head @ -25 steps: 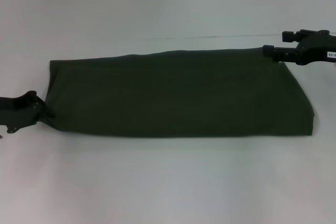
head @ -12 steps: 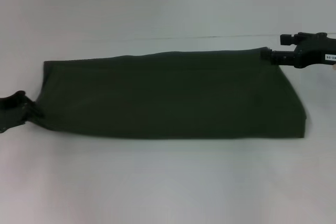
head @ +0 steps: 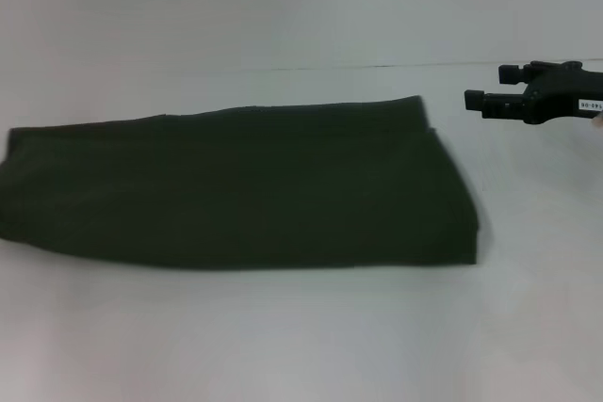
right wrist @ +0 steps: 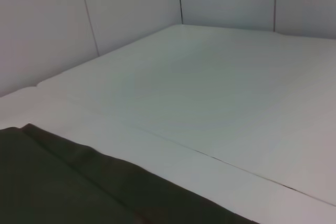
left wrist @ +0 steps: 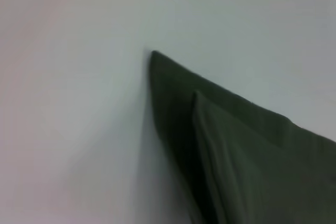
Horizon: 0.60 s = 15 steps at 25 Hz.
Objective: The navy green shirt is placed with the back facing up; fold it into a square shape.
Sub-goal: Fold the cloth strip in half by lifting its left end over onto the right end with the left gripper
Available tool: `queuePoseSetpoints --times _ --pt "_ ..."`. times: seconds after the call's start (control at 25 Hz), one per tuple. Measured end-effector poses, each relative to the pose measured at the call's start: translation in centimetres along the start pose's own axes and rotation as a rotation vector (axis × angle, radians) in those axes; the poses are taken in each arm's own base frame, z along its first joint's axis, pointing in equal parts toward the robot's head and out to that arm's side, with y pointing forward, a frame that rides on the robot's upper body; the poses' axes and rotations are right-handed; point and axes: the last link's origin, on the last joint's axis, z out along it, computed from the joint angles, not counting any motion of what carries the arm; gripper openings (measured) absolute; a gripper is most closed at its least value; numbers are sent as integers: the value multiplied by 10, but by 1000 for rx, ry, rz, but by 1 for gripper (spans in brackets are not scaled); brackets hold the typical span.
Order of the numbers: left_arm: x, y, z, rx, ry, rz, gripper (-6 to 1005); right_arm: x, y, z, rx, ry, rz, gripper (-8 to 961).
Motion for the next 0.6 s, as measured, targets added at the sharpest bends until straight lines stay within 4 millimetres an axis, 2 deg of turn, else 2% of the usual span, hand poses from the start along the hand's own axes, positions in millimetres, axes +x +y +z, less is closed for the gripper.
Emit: queuePoseSetpoints --times 0.16,0.24,0.32,0.44,0.6 --pt "11 2 -16 15 5 72 35 1 -1 -1 5 0 19 828" --pt "19 14 -17 -8 5 107 35 3 -2 -4 12 -4 31 828" --pt "29 38 -14 -74 2 155 35 5 -5 -7 26 -13 47 828" --pt "41 95 -1 -208 -22 270 35 10 -10 -14 49 -22 72 828" --pt "40 175 31 -305 -98 454 34 19 -18 -25 90 -31 110 827"
